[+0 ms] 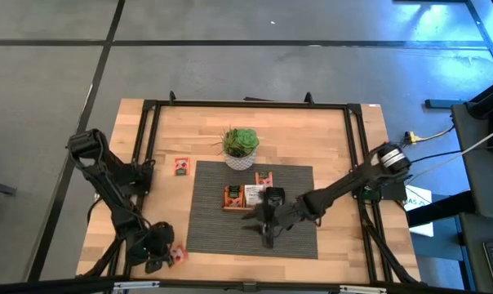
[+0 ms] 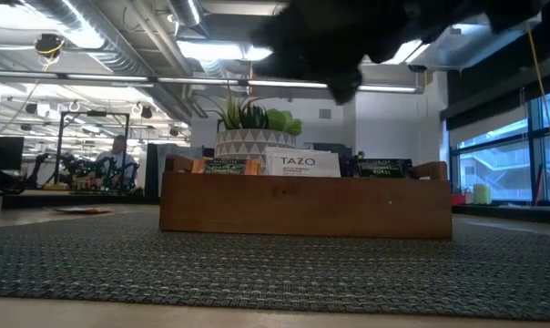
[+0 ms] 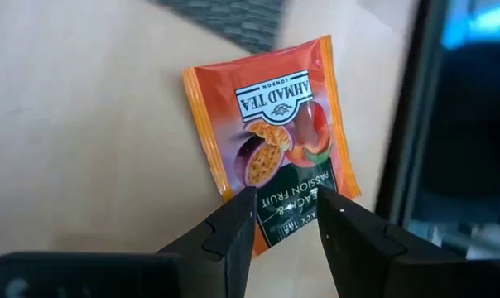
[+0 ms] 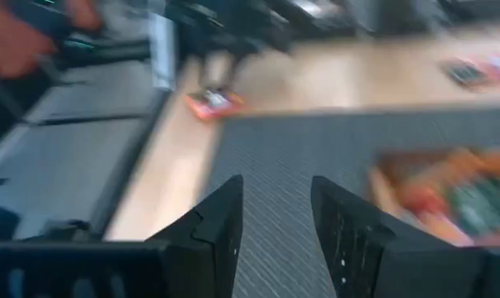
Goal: Pick & Place Tea
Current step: Put the orange tea bag into the left section of the wooden organizer
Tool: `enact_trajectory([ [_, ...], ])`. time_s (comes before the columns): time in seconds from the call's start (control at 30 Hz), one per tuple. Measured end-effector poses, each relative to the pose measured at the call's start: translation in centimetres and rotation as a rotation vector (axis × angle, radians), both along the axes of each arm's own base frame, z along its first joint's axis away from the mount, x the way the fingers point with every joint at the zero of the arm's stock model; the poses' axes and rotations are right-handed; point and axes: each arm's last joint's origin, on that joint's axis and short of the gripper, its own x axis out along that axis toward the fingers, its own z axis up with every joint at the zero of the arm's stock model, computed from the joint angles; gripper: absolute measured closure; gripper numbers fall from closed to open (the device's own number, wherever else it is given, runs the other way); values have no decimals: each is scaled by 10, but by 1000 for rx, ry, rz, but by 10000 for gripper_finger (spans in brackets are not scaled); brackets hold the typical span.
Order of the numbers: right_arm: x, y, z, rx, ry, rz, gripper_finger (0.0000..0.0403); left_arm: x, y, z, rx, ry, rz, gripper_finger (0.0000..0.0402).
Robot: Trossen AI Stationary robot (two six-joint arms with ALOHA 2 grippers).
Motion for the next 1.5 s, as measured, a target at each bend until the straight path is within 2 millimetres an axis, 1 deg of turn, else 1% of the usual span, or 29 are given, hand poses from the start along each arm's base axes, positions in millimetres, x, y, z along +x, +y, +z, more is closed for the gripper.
enact_trajectory([
  [0.07, 7, 5, -4, 2, -59, 76, 257, 1, -2, -1, 15, -35, -82, 272],
  [0.13, 14, 10, -3, -19, -90, 124, 257, 1, -3, -1, 37, -60, -160, 272],
  [0.23, 27, 16, 1, -67, -102, 147, 257, 3, -3, 0, 53, -76, -250, 272],
  [0.3, 35, 20, 3, -102, -92, 158, 257, 3, -2, 3, 63, -95, -273, 272],
  [0.37, 41, 23, 7, -150, -63, 173, 257, 4, -2, 10, 75, -143, -246, 272],
  [0.43, 45, 25, 10, -194, -24, 188, 257, 6, -2, 17, 76, -171, -181, 272],
  [0.5, 48, 26, 15, -215, 4, 192, 257, 10, -8, 28, 7, -199, -105, 272],
  [0.57, 50, 27, 18, -238, 15, 199, 257, 12, -14, 36, -43, -205, -70, 272],
  [0.63, 51, 27, 21, -260, 6, 207, 257, 15, -19, 42, -42, -224, -82, 272],
  [0.73, 52, 27, 22, -289, -1, 217, 257, 20, -28, 63, -73, -293, -78, 272],
  [0.8, 52, 26, 22, -289, -1, 215, 257, 23, -33, 71, -40, -334, -103, 272],
  [0.87, 52, 25, 21, -290, 4, 214, 257, 33, -38, 79, 9, -382, -165, 272],
  [0.93, 52, 25, 21, -291, 5, 214, 257, 46, -42, 86, 47, -380, -227, 272],
  [1.0, 52, 25, 21, -288, 7, 213, 257, 58, -41, 85, 111, -291, -272, 272],
  [1.07, 52, 25, 21, -281, 13, 209, 257, 66, -38, 79, 168, -168, -305, 272],
  [1.13, 52, 25, 21, -266, 17, 202, 257, 73, -39, 74, 178, -89, -323, 272],
  [1.3, 52, 25, 20, -264, 18, 202, 257, 82, -44, 56, 187, -23, -302, 272],
  [1.4, 52, 25, 21, -264, 17, 202, 257, 82, -45, 49, 185, 18, -256, 272],
  [1.5, 52, 25, 21, -268, 13, 203, 257, 80, -46, 44, 207, 36, -248, 272],
])
